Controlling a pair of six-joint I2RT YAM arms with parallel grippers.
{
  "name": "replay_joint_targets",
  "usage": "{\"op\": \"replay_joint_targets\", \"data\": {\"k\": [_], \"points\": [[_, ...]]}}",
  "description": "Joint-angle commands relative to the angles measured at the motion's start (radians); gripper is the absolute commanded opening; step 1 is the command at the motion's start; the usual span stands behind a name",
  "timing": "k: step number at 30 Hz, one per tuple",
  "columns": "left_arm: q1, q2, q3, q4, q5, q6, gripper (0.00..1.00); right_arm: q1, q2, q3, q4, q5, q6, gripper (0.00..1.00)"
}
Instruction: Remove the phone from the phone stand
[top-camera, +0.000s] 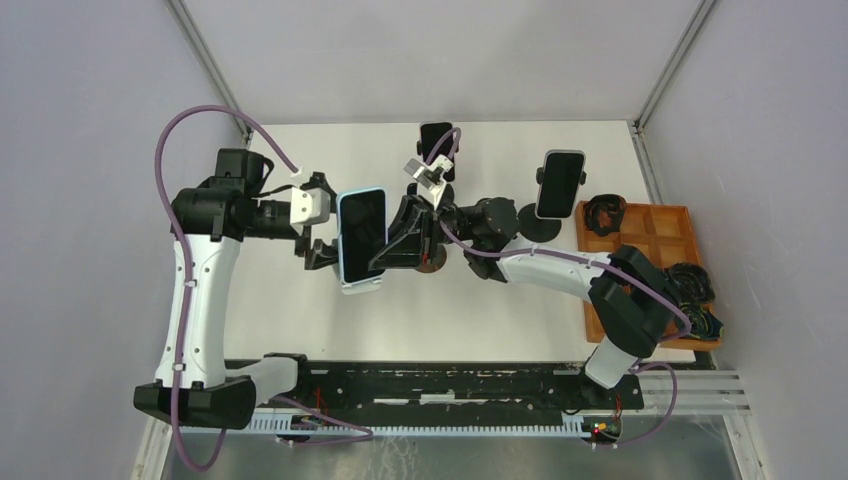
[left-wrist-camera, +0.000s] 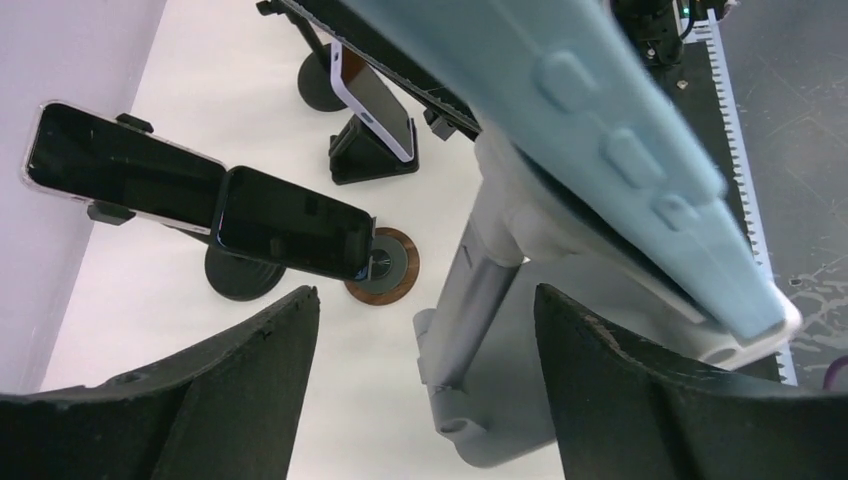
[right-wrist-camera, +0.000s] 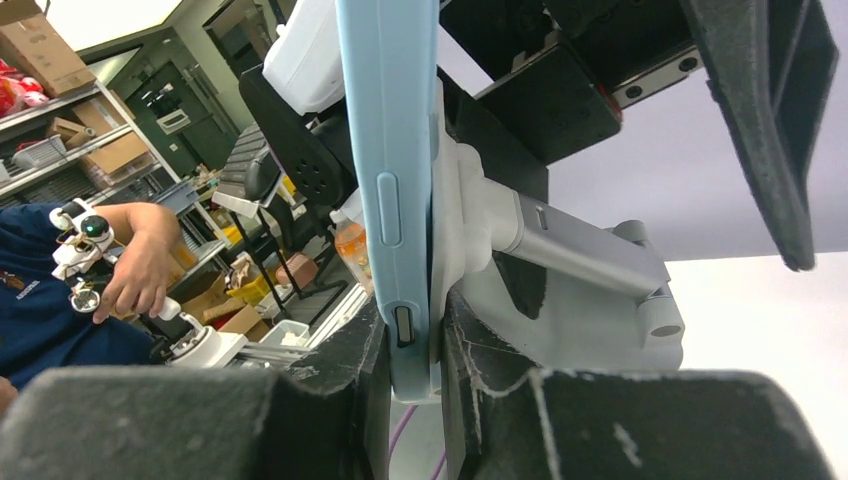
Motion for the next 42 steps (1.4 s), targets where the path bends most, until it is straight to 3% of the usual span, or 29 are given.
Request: {"op": "replay_joint_targets", "data": {"k": [1, 5, 12, 19, 23, 28, 33, 39, 42], "points": [[-0.008, 0.012, 0.005, 0.0, 0.012, 0.054, 0.78, 0.022, 0.005, 0.081, 0.096, 0.026, -0.013, 0.0], [-0.011, 0.033, 0.003, 0.0, 0.059, 0.095, 0.52, 0.03, 0.01, 0.097, 0.047, 0.039, -0.046, 0.0], [-0.011, -0.016, -0.043, 0.0, 0.048, 0.175, 0.35, 0.026, -0.036, 0.088, -0.083, 0.068, -0.124, 0.01], [-0.014, -0.023, -0.045, 0.0, 0.03, 0.212, 0.18, -0.007, -0.088, 0.042, -0.152, 0.167, -0.139, 0.28], [-0.02, -0.015, -0.045, 0.0, 0.02, 0.22, 0.08, -0.016, -0.094, 0.04, -0.174, 0.191, -0.144, 0.34], [-0.027, -0.007, -0.042, 0.0, -0.001, 0.241, 0.04, -0.022, -0.096, 0.048, -0.224, 0.207, -0.165, 0.38], [-0.026, -0.005, -0.059, 0.001, -0.009, 0.247, 0.03, -0.031, -0.101, 0.059, -0.229, 0.226, -0.16, 0.29], [-0.026, 0.007, -0.063, 0.002, -0.033, 0.282, 0.02, -0.082, -0.166, 0.016, -0.275, 0.232, -0.183, 0.43], [-0.026, 0.028, -0.052, 0.002, -0.029, 0.28, 0.02, -0.103, -0.193, -0.013, -0.273, 0.251, -0.181, 0.44]]}}
